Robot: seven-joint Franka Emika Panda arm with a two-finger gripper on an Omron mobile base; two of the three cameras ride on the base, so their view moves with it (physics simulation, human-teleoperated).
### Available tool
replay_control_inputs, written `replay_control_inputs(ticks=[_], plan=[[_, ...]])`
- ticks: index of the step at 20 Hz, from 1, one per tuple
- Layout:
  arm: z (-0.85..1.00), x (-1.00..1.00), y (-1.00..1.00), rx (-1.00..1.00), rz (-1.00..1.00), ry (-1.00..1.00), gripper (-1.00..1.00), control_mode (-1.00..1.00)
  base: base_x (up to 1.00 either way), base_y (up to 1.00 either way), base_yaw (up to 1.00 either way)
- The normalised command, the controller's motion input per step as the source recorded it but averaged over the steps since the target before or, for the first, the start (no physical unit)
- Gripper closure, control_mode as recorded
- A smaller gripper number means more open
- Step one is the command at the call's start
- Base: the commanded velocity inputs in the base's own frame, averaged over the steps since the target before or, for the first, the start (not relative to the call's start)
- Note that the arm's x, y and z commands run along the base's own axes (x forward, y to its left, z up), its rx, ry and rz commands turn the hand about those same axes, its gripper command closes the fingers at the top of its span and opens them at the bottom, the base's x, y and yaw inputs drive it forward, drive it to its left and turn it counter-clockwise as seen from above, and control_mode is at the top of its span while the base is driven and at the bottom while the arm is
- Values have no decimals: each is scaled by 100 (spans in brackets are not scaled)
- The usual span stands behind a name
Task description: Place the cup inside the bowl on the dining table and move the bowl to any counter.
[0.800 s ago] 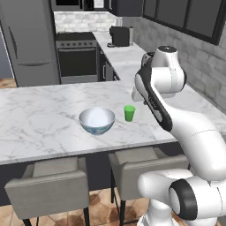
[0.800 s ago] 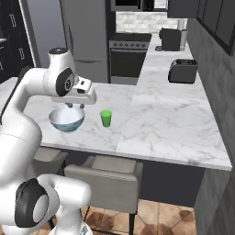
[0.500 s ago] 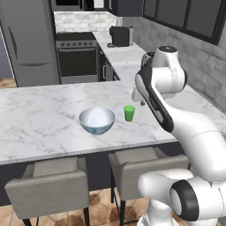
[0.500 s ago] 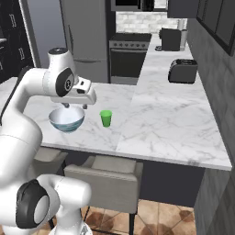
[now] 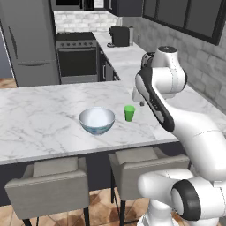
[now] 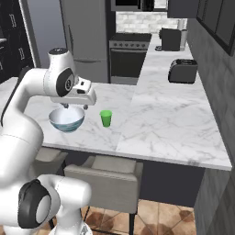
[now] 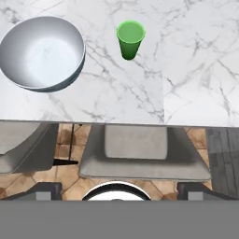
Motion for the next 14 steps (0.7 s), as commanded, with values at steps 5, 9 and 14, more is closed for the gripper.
replay_control_inputs(ticks=[5,9,14], plan=[[-3,57,-6,0,0,8,-100,-100,0,0,0],[-9,63,-13,0,0,1,-100,-100,0,0,0],[0,43,-9,2,0,0,-100,-100,0,0,0]])
